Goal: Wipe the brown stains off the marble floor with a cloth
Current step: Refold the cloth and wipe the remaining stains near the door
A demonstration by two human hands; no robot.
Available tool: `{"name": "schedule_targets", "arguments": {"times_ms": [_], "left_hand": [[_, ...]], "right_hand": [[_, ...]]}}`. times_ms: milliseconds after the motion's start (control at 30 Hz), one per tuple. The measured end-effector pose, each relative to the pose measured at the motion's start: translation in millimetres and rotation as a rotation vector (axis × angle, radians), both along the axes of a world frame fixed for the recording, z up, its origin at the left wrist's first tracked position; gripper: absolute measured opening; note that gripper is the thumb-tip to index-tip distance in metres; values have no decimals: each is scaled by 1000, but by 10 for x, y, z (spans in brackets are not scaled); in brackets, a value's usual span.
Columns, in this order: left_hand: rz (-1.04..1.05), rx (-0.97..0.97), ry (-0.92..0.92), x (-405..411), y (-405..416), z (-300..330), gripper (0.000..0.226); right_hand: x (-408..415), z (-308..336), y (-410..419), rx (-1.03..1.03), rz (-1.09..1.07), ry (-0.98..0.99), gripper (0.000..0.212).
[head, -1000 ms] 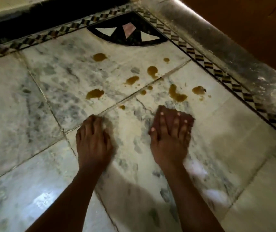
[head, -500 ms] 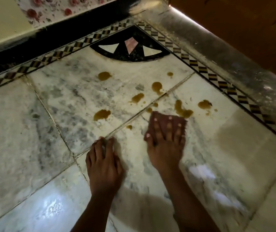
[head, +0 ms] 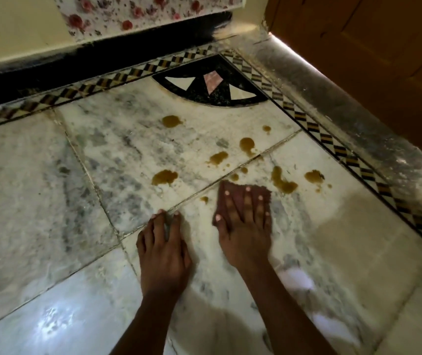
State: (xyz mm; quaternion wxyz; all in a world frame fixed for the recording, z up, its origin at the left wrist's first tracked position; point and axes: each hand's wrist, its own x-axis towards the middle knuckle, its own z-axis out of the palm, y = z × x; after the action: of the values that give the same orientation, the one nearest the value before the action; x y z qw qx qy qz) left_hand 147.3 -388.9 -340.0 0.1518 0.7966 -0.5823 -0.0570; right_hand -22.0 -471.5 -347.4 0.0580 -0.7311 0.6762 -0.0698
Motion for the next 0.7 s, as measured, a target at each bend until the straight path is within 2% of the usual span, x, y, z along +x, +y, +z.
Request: {"name": "schedule_targets", "arguments": {"times_ms": [100,233,333,400,467,533,633,700], "left_hand": [[-4,-45,74,-2,7,68,58],[26,-180,251,203,16,131,60],[84,-139,105,774,-32,165,61],[83,-57,-11,1249,-56,160,65],[85,2,-78,1611,-40,143,69],[131,0,-70,1785,45,111,69],[190,-65,13,1825,51,80,65],[208,-56,19,1834,39,75,64]], "right_hand": [[108,60,460,-58,170,32,67],[-117,82,924,5,96,20,68],[120,88,538,96,-105,45,71],[474,128,185,224,-184,-24,69],[806,146,50,273,-76,-22,68],[997,122,229,191,162,11,66],[838,54,589,61,441,17,66],[640,58,557,66,509,24,65]]}}
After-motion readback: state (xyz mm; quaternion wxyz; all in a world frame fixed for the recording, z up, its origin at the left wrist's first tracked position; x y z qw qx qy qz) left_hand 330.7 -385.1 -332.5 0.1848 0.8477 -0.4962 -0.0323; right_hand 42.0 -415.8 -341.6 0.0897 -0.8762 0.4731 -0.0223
